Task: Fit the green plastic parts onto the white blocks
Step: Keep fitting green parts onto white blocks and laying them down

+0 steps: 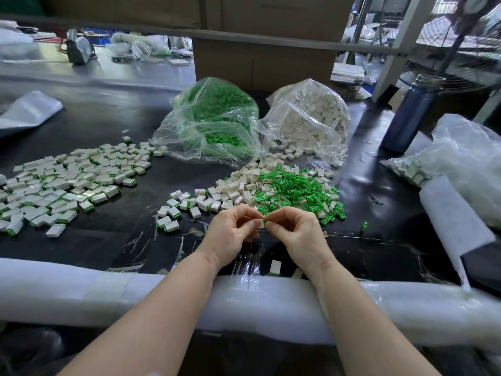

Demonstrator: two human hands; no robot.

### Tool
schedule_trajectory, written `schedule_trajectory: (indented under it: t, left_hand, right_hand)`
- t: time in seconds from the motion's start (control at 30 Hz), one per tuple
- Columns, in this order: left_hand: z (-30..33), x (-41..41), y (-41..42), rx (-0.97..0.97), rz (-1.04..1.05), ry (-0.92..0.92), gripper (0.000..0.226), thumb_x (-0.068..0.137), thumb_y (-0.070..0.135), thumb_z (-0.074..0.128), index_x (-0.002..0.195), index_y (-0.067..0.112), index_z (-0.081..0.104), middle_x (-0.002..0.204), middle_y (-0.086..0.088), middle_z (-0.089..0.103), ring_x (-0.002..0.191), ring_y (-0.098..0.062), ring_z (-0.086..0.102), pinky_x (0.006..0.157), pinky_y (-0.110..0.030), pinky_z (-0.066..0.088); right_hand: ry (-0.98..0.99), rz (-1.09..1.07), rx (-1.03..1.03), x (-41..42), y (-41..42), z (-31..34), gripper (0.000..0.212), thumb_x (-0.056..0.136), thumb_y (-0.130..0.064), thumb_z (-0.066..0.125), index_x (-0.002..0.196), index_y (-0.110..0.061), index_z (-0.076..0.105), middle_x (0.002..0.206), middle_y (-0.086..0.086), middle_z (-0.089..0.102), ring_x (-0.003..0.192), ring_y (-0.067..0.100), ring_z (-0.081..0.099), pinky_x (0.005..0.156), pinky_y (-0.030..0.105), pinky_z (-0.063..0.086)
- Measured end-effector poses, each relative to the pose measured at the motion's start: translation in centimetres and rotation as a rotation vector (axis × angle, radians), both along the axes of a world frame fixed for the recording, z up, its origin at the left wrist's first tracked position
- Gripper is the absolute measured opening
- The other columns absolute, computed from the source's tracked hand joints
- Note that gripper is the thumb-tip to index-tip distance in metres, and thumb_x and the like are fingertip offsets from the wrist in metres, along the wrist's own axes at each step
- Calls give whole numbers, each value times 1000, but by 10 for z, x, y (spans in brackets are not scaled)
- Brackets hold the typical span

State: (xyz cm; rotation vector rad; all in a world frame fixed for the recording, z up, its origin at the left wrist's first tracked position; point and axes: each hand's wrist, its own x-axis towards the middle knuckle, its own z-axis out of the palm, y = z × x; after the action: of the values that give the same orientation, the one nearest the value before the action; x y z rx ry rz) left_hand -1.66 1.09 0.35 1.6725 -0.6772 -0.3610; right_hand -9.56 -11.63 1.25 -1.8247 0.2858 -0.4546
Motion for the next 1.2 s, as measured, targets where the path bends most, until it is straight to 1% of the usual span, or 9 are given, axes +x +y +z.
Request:
schedule_trajectory:
  t: [0.13, 0.3, 0.4, 0.6, 0.7, 0.87, 1.03, 1.1, 1.2]
  left_hand:
    - [0, 0, 0, -5, -5, 19, 18, 87, 5, 60, 82, 22, 65, 71, 2, 65, 64, -6, 64, 66, -19, 54]
    - [-1, -1, -1, -9, -5, 34, 21, 86, 3, 61, 81, 22, 67, 71, 3, 65, 61, -2, 62, 63, -15, 51]
    - [0, -2, -2, 7, -7, 20, 23, 85, 2, 62, 79, 24, 67, 72, 3, 65, 62, -2, 59, 63, -14, 50]
    - [4, -7, -3, 18, -51, 19, 21, 85, -5, 59, 79, 14, 67, 69, 7, 62, 57, 7, 57, 60, -8, 45]
    - [5, -8, -2, 34, -66, 12, 21, 85, -5, 58, 79, 13, 66, 68, 5, 61, 55, 6, 56, 61, -9, 45]
    - [4, -7, -1, 88, -82, -10, 20, 86, -1, 60, 80, 17, 67, 75, -1, 63, 67, -6, 56, 72, -19, 50]
    - [6, -8, 1, 113, -94, -42, 23, 86, 0, 60, 77, 20, 66, 72, 6, 62, 62, 4, 55, 69, -12, 47]
    - [7, -8, 1, 130, -97, -61, 22, 86, 0, 60, 78, 19, 66, 72, 7, 61, 62, 4, 55, 70, -11, 46]
    - [7, -9, 1, 145, -99, -68, 21, 87, 1, 60, 78, 19, 65, 72, 5, 61, 66, -2, 54, 73, -16, 47]
  right_hand:
    - [-1, 3, 5, 0, 0, 1, 9, 81, 4, 66, 82, -5, 69, 75, 5, 66, 71, 12, 60, 74, 28, 53]
    - [27, -15, -1, 0, 0, 0, 17, 80, 4, 66, 83, -12, 63, 76, 7, 63, 71, 13, 58, 71, 28, 51]
    - [47, -32, -20, 0, -1, -1, 23, 78, 3, 68, 79, -17, 59, 71, 4, 59, 65, 9, 54, 66, 24, 48]
    - [76, -26, -22, 1, -3, -2, 31, 72, 8, 70, 69, -18, 53, 63, 0, 53, 56, 6, 47, 59, 24, 44]
    - [74, -10, -13, 1, -4, -2, 33, 70, 11, 69, 65, -16, 51, 63, 0, 51, 57, 10, 45, 58, 25, 43]
    - [75, 28, -24, 0, -6, -3, 34, 69, 12, 70, 62, -15, 51, 62, -1, 52, 57, 8, 45, 55, 17, 41]
    - [70, 57, -3, 0, -7, -4, 34, 69, 14, 69, 61, -15, 52, 63, -1, 53, 57, 8, 46, 54, 15, 41]
    - [68, 67, 8, 1, -8, -4, 34, 69, 15, 69, 61, -14, 52, 62, -1, 52, 57, 9, 46, 55, 17, 42]
    - [69, 76, 12, 1, -9, -5, 35, 68, 15, 69, 60, -14, 52, 61, -1, 52, 57, 9, 46, 56, 19, 42]
